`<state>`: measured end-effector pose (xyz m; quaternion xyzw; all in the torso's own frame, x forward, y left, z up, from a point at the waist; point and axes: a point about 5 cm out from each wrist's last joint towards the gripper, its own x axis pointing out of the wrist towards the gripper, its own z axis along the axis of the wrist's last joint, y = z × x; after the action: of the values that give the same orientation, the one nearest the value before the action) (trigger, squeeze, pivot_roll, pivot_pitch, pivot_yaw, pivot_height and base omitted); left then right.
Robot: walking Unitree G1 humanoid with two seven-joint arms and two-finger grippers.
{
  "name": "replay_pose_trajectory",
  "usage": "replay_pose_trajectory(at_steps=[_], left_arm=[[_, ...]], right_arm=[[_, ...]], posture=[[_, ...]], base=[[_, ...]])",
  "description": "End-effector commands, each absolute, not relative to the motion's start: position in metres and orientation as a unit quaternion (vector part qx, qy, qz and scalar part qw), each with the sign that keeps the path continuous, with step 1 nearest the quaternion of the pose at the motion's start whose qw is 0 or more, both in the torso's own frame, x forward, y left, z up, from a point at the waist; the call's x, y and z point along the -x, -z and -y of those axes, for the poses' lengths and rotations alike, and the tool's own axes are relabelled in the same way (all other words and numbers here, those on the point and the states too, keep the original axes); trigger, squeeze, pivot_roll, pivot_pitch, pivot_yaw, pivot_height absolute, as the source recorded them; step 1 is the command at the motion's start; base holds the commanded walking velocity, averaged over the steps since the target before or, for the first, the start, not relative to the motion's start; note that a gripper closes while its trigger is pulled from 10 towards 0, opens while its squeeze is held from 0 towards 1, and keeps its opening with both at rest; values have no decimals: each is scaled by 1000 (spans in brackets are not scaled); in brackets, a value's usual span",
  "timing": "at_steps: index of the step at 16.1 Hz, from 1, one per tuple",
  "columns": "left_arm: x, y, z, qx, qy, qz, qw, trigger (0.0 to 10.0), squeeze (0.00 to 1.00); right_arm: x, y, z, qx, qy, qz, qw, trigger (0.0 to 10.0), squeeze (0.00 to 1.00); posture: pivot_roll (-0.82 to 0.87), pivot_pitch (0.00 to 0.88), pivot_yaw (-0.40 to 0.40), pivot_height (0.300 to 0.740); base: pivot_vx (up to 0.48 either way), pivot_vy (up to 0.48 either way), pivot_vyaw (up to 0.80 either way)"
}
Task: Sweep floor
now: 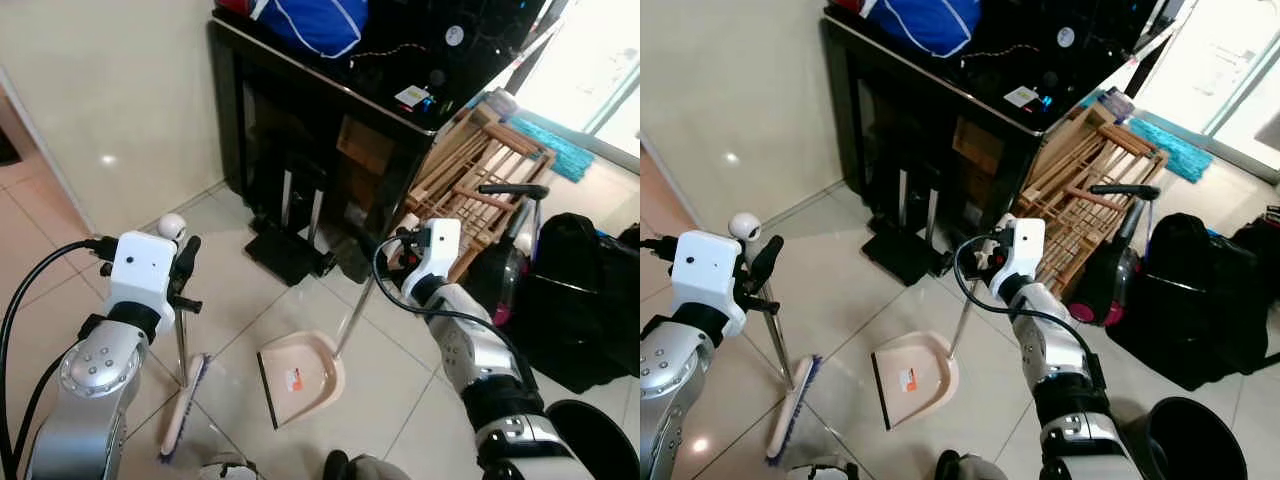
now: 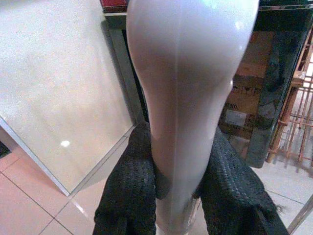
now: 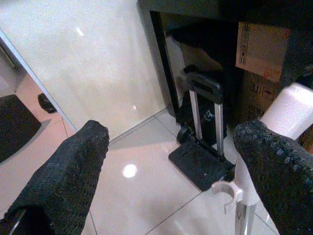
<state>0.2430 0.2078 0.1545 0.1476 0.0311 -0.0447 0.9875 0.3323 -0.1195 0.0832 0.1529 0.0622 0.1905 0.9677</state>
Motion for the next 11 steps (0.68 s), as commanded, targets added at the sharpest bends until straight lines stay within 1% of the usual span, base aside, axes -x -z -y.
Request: replay_pose_trajectory(at_steps=[1, 4, 7, 11], left_arm=[[-241, -163, -202, -152, 61, -9, 987, 10000, 0], [-238, -163, -203, -152, 64, -14, 986, 10000, 0], [-232, -163, -204, -152, 66, -20, 986, 10000, 0], [-227, -165, -202, -150, 73, -23, 986, 10000, 0]], right_arm=[[-334, -80, 128, -155, -170, -62, 971, 10000, 1000], [-337, -77, 133, -152, -148, -65, 975, 10000, 1000], [-342, -78, 146, -163, -112, -53, 979, 10000, 1000], [-345, -75, 143, -179, -120, -61, 975, 10000, 1000]], posture=[[258, 123, -108, 740], [265, 140, -103, 740], [270, 164, -99, 740], [295, 199, -97, 740]], base=[[0, 0, 0], [0, 0, 0], [0, 0, 0], [0, 0, 0]])
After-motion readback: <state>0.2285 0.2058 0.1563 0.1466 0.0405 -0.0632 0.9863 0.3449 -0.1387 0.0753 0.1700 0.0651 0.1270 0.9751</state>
